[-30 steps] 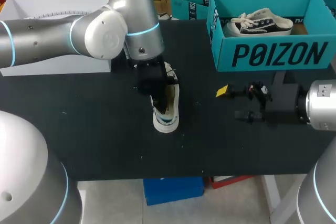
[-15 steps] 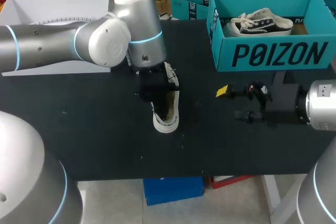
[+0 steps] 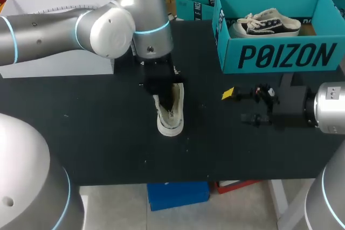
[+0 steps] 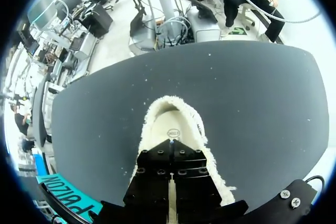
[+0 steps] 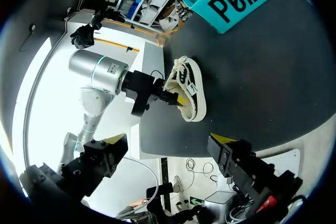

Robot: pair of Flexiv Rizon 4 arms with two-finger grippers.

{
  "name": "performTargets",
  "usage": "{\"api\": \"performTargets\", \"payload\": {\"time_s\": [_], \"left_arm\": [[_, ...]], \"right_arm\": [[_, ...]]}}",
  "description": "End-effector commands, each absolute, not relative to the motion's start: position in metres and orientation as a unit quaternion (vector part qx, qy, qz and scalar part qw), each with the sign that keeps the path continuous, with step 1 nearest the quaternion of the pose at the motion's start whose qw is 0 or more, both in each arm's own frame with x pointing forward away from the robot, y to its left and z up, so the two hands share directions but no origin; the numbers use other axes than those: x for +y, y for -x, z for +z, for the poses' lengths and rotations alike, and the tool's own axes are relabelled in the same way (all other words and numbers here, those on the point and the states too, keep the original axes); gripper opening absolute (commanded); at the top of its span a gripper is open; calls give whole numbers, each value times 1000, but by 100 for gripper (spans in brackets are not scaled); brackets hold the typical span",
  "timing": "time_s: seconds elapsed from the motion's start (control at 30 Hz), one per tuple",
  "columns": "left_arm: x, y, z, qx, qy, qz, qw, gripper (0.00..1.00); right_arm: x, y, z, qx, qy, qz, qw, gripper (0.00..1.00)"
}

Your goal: Take the shoe out of the shoebox, open the shoe tongue, remove and reinsert the insole, then place the shoe into the shoebox

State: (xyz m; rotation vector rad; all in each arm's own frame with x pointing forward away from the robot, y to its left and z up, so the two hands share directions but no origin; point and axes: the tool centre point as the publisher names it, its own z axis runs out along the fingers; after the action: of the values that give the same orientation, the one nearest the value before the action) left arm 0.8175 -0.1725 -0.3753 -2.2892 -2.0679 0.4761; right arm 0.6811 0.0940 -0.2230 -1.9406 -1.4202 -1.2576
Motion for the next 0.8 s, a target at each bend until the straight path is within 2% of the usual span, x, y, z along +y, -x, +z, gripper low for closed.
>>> {"api": "performTargets", "payload": {"time_s": [0.03, 0.27, 0.33, 0.37, 0.4, 0.43, 0.8], "left_arm": [[-152, -813, -348, -669, 730, 141, -3, 14], [-136, -814, -326, -687, 711, 152, -23, 40], [-132, -815, -322, -696, 693, 185, -35, 52], [-130, -817, -321, -701, 683, 201, -38, 63], [-127, -819, -320, -705, 675, 213, -45, 85], [-126, -819, -319, -708, 668, 222, -51, 100], [-96, -828, -304, -769, 577, 262, -84, 100]], "right_arm": [[94, -681, -223, -511, 699, -453, 213, 100], [94, -681, -223, -511, 699, -453, 213, 100], [94, -681, -223, -511, 699, -453, 213, 100], [94, -681, -223, -511, 699, -453, 213, 100], [94, -681, -223, -511, 699, -453, 213, 100], [94, -681, -223, -511, 699, -453, 213, 100], [94, -681, -223, -511, 699, -453, 213, 100]]}}
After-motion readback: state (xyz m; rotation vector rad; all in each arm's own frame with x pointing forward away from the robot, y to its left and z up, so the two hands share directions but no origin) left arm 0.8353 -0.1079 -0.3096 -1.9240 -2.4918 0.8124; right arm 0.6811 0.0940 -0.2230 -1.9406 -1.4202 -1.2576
